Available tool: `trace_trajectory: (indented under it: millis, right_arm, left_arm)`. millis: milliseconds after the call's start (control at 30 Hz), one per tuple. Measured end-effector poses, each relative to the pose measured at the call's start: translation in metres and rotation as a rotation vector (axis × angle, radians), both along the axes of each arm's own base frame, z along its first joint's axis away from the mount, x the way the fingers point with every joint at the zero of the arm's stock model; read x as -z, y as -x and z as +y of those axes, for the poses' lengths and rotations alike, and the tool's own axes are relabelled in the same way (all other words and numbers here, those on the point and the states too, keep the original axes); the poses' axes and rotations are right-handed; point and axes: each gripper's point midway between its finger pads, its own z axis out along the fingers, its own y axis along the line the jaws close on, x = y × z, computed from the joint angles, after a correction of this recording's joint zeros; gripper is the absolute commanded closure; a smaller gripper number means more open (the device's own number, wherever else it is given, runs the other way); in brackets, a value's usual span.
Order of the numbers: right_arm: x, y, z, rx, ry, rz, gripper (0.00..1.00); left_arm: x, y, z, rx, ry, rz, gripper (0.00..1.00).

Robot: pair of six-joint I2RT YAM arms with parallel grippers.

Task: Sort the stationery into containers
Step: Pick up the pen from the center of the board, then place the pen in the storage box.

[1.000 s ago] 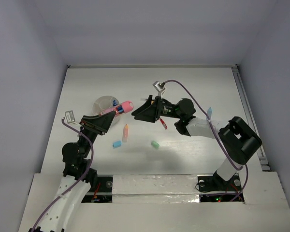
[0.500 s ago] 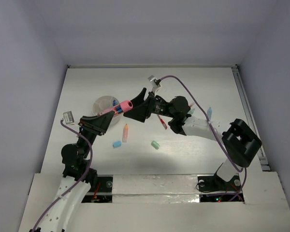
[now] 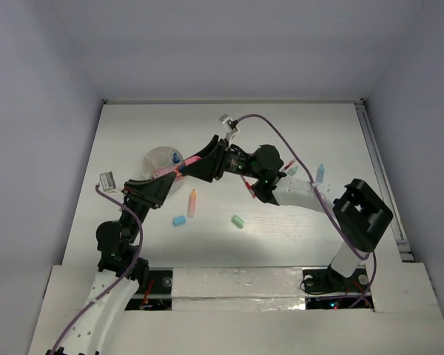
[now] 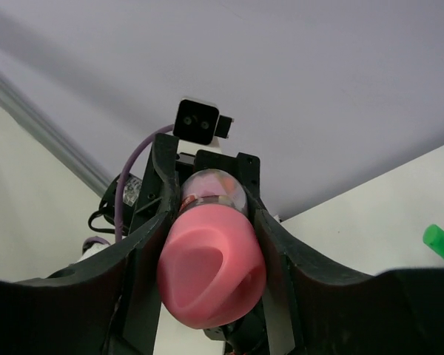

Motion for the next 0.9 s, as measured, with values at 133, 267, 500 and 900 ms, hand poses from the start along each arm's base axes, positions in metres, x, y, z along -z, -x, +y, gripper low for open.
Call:
trace_trajectory:
  millis: [133, 267, 500, 900]
  right_arm:
    - [-0.001, -0.001, 0.001, 0.004, 0.0, -0.003, 0.68]
    - [0.0, -0.002, 0.001, 0.008, 0.006, -0.002, 0.82]
    - [0.006, -0.021, 0.016, 0.063, 0.144, 0.006, 0.84]
    - [-0.043, -0.074, 0.038, 0.204, 0.257, -0.149, 0.89]
  left_arm:
    - [0.0, 0.0, 0.0, 0.001, 0.005, 0.001, 0.88]
    - [0.001, 0.0, 0.0, -0.001, 0.004, 0.003, 0.42]
    - [0.011, -0.004, 0.001, -0.048, -0.123, 0.05, 0.01]
    - [-0.073, 0.024, 0.071, -0.463, -0.405, -0.017, 0.01]
